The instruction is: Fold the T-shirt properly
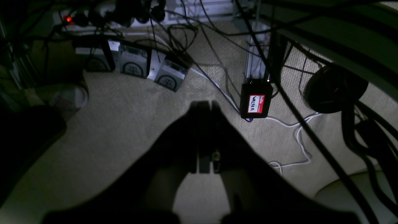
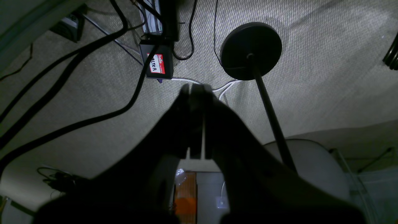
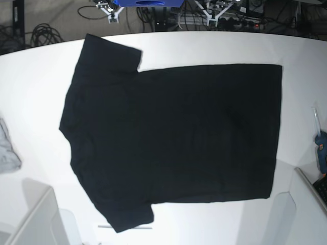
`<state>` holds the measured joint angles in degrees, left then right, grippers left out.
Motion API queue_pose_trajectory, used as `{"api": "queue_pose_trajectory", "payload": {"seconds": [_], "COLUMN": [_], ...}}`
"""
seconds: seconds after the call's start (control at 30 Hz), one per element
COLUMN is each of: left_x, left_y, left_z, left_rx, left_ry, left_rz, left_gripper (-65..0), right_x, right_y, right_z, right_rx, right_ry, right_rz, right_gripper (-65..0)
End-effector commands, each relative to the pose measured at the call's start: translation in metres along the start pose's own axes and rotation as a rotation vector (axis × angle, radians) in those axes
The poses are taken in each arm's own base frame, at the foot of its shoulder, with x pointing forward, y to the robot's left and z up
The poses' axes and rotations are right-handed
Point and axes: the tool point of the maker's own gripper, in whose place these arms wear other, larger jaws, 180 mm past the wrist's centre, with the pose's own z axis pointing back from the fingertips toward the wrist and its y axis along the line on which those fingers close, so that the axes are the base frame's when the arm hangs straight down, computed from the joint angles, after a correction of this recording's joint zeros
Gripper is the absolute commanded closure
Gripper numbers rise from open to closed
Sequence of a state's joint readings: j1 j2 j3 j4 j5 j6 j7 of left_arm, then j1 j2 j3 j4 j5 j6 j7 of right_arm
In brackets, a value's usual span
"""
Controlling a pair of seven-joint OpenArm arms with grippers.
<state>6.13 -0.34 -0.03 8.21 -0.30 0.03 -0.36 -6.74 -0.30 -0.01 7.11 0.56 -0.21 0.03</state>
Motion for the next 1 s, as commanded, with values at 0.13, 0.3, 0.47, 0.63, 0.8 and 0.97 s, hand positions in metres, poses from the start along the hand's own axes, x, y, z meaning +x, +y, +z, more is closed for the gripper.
{"api": "queue_pose_trajectory", "payload": {"seconds": [0.13, 0.3, 0.47, 0.63, 0.8, 0.97], "left_x": [-0.002, -0.002, -0.004, -0.005, -0.025, -0.044], "left_y": [0.001, 0.001, 0.001, 0.000, 0.000, 0.013], "left_z": [0.002, 0.002, 0.002, 0.002, 0.005, 0.007], "left_rx": [0.004, 0.005, 0.006, 0.004, 0.004, 0.021], "left_ry": [-0.027, -0.026, -0.018, -0.015, 0.005, 0.028], "left_rz": [-0.003, -0.001, 0.000, 0.000, -0.011, -0.021], "left_gripper": [0.0, 0.0, 0.0, 0.0, 0.0, 0.0], "right_x": [-0.004, -0.003, -0.003, -0.001, -0.016, -0.026], "right_y": [-0.001, -0.001, -0.001, -0.001, 0.000, 0.000], "right_z": [0.000, 0.000, 0.000, 0.000, 0.003, 0.010], "right_rx": [-0.005, -0.005, -0.005, -0.005, -0.005, -0.006], "right_ry": [0.005, 0.003, 0.003, -0.004, -0.027, -0.052], "right_rz": [0.008, 0.008, 0.009, 0.009, 0.010, 0.002], "right_gripper": [0.0, 0.0, 0.0, 0.0, 0.0, 0.0]}}
